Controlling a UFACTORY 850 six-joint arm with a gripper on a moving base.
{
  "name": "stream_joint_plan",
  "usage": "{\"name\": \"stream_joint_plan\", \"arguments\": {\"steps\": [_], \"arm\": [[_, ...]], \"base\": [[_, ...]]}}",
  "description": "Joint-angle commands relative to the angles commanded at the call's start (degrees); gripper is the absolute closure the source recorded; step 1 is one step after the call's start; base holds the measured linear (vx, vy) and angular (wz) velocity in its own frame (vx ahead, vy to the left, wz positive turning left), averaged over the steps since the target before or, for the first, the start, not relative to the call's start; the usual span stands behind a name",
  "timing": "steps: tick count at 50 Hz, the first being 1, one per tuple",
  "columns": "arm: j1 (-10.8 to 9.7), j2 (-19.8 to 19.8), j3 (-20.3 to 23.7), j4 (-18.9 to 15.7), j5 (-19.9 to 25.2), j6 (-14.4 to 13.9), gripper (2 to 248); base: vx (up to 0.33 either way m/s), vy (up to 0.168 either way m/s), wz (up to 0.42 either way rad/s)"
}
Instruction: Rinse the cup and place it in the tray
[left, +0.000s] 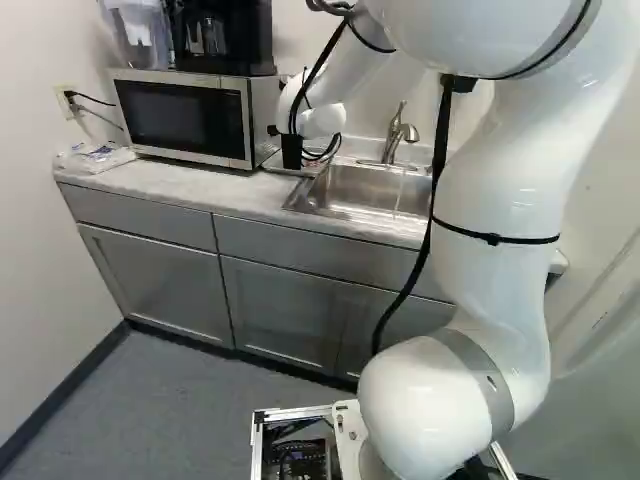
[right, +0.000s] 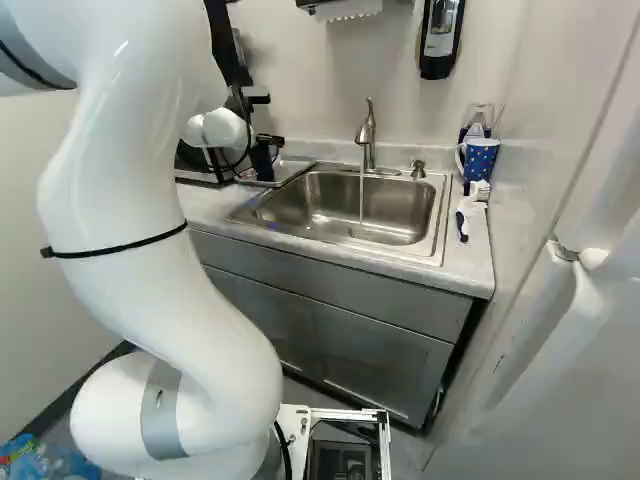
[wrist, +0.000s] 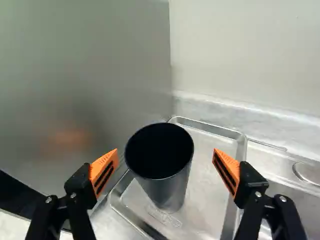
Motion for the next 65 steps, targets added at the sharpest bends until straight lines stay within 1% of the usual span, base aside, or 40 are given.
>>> {"name": "stream_joint_plan", "arguments": {"steps": [56,65], "arm": [[-0.02,3.77,-2.67,0.00,0.00,0.00,3],[-0.69,5.18,-2.22,0.00,0.00,0.00,3]], "base": [[0.000,0.000,0.000],[0.000,0.000,0.000]]}}
